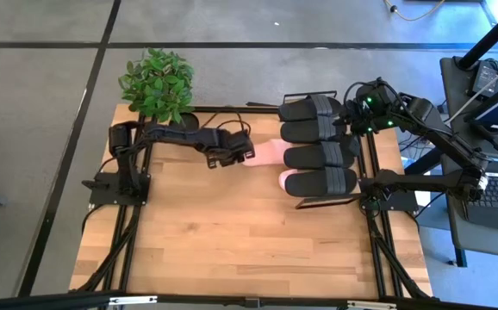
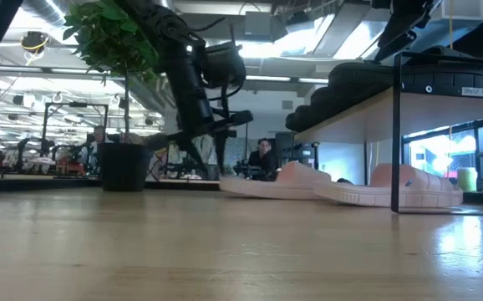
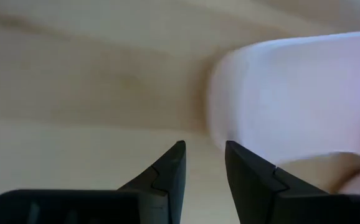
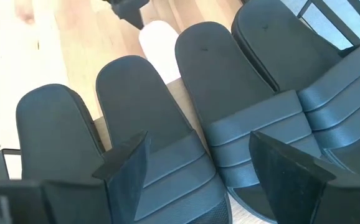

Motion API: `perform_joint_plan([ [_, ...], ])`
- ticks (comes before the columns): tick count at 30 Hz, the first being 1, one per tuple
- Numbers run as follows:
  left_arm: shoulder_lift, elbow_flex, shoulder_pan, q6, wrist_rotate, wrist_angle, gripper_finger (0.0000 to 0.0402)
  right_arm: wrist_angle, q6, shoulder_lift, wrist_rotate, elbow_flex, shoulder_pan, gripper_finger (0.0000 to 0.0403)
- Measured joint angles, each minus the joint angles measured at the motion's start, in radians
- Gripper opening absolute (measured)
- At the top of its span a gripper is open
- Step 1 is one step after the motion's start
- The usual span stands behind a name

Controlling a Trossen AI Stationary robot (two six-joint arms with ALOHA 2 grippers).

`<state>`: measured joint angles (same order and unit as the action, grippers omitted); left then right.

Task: Pick and place slides into the shelf
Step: Put the pink slide under the shelf

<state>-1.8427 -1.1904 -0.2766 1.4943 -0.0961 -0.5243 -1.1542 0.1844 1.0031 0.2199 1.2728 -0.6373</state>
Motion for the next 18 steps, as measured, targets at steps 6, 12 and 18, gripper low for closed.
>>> perform_joint_plan([
  [6,-0.039,0.000,-0.012,-0.066,0.010,0.167,0.0103,0.000,-0.001,0.000,0.000,0.000,0.000,0.0275],
  [12,-0.044,0.000,-0.016,-0.203,0.028,0.238,0.0103,0.000,-0.027,0.000,0.000,0.000,0.000,0.0275],
  [18,0.042,-0.002,-0.028,-0.295,0.030,0.275,0.0103,0.000,-0.048,0.000,0.000,0.000,0.000,0.0275],
])
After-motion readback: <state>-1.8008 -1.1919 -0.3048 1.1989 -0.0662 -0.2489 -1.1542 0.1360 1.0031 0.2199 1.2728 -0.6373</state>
